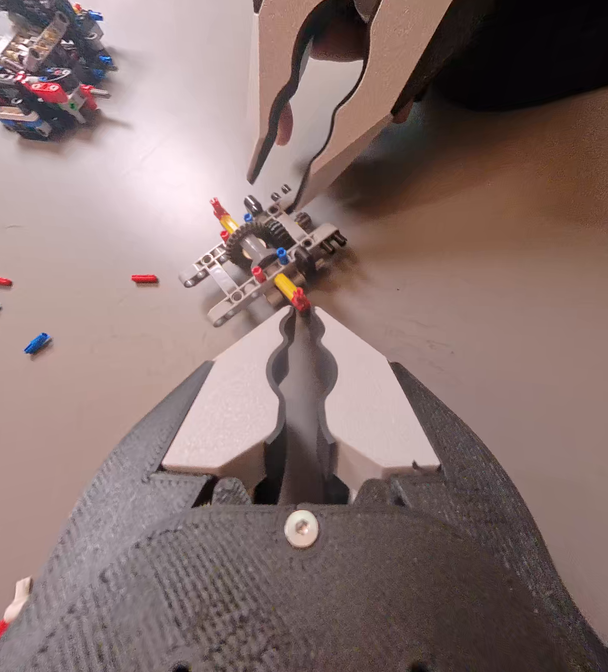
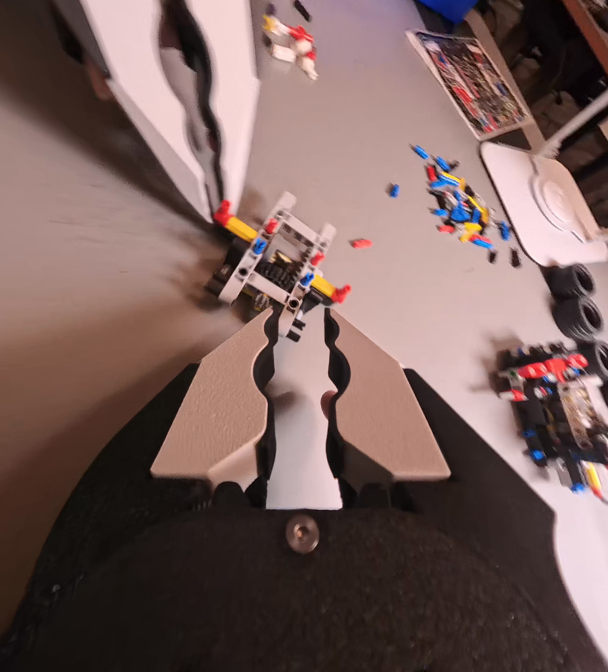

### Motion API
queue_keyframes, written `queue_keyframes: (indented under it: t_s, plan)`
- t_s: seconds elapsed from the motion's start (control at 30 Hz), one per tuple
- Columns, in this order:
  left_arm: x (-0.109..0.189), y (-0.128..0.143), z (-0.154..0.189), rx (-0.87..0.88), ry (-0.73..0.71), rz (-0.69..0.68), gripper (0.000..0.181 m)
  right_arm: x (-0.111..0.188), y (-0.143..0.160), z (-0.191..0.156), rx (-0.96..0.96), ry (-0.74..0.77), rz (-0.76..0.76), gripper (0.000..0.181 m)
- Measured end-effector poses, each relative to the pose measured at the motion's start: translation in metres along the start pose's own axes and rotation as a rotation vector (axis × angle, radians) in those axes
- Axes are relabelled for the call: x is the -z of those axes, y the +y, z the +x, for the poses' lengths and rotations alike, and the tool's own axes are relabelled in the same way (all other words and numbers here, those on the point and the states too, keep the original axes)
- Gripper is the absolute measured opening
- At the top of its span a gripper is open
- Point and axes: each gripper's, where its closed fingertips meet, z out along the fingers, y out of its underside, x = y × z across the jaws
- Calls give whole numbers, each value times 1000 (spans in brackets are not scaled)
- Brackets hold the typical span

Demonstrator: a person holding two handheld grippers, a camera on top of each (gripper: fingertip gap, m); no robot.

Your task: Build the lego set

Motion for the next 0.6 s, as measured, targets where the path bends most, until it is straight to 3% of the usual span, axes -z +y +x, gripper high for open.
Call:
queue_keyframes:
  t_s: [0.1, 0.3, 0.5, 0.6]
  plan:
    - [3, 2, -6, 44, -57, 10, 3, -3, 11, 22, -24, 119, -52, 23]
    - [15, 6, -17, 58, -142, 31, 12, 2, 9, 27, -104, 113, 12, 28]
    - [23, 10, -36, 100, -193, 65, 36, 6, 6, 5, -201, -87, 89, 58]
    - [20, 15, -39, 117, -176, 70, 44, 5, 8, 7, -189, -90, 81, 62]
